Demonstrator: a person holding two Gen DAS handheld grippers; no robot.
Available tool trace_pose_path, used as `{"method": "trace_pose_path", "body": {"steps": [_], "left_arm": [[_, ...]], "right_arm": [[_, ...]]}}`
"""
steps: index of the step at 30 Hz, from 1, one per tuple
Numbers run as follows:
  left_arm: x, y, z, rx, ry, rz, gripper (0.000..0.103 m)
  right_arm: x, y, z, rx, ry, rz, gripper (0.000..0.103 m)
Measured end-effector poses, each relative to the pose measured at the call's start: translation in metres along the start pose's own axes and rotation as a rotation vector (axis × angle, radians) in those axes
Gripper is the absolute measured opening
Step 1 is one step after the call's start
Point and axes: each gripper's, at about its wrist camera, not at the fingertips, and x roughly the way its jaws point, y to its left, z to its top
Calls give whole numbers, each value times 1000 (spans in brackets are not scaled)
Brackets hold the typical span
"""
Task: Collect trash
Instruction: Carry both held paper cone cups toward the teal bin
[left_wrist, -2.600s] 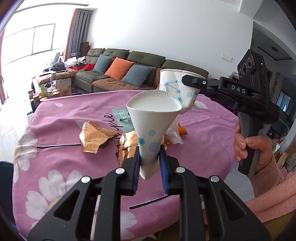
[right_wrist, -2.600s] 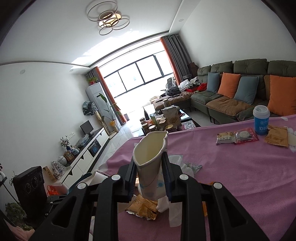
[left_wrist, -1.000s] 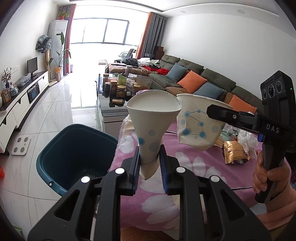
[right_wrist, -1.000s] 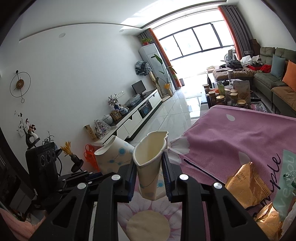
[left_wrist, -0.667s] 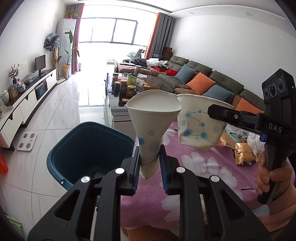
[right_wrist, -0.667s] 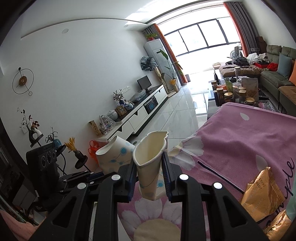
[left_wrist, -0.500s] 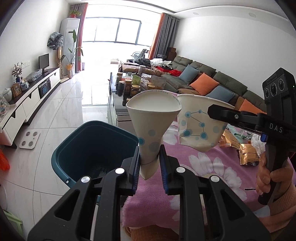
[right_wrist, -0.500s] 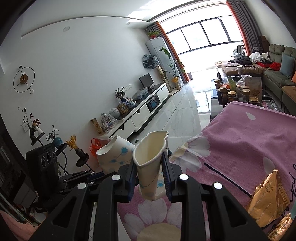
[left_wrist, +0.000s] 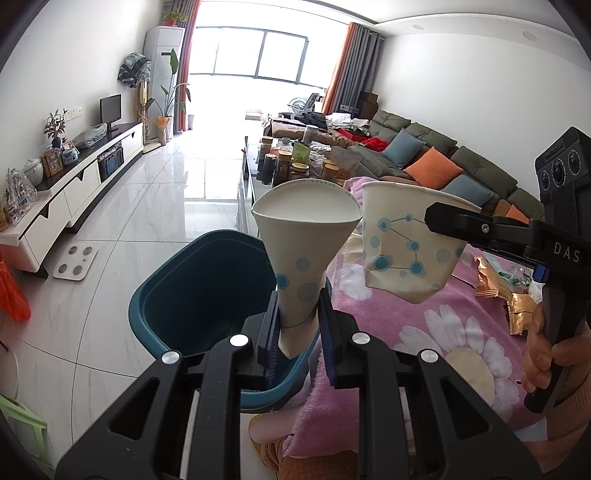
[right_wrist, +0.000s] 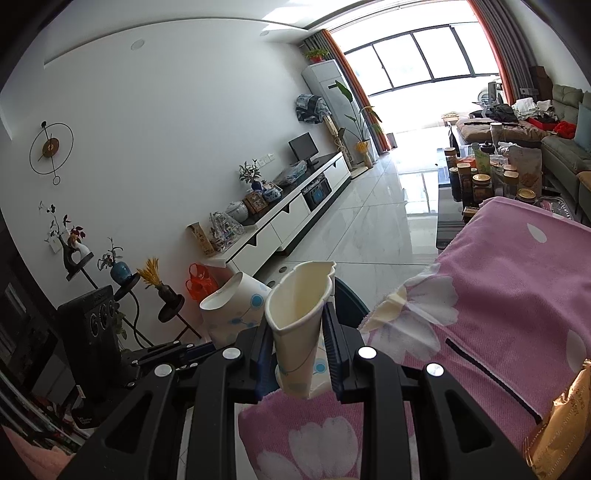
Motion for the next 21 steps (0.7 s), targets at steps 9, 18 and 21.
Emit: {"method": "trace_pose_path", "body": {"steps": [9, 18, 21], "left_arm": [[13, 4, -2, -20, 23, 24, 20], [21, 7, 0, -32, 34, 43, 20], [26, 6, 0, -35, 41, 57, 21]], "right_arm": [[22, 7, 6, -16, 33, 9, 24], [43, 8, 9, -9, 72, 10, 24], [50, 9, 8, -4, 86, 6, 24]]}}
